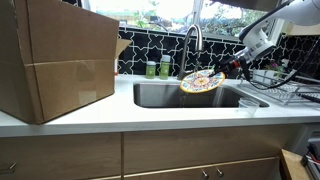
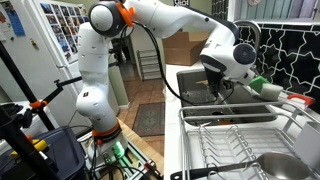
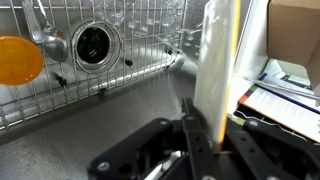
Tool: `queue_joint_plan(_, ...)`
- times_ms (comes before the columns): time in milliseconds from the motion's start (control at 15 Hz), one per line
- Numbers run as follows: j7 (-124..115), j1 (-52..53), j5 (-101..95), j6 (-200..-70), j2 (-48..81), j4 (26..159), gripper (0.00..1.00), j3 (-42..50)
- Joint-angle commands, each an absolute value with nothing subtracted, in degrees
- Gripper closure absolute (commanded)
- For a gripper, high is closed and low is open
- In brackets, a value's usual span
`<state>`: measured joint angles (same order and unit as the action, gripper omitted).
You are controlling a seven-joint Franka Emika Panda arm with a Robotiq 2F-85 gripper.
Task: Pick up the plate from the sink and rinse it with running water, put the plate on the dish rack
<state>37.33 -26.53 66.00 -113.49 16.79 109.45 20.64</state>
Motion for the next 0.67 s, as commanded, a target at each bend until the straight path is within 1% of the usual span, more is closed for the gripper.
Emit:
queue_joint_plan(0, 34.7, -26.2, 65.8, -116.3, 16.0, 109.8, 0.97, 20.6)
queue_joint_plan(200, 33.0, -25.0, 61.0, -121.6, 14.8, 110.3, 0.97, 21.2)
queue_joint_plan(400, 31.1, -24.0, 51.5, -127.4, 12.6, 111.3, 0.97, 21.5)
queue_joint_plan(600, 27.6, -23.7, 41.3, -129.7, 10.2, 112.0, 0.97, 21.2)
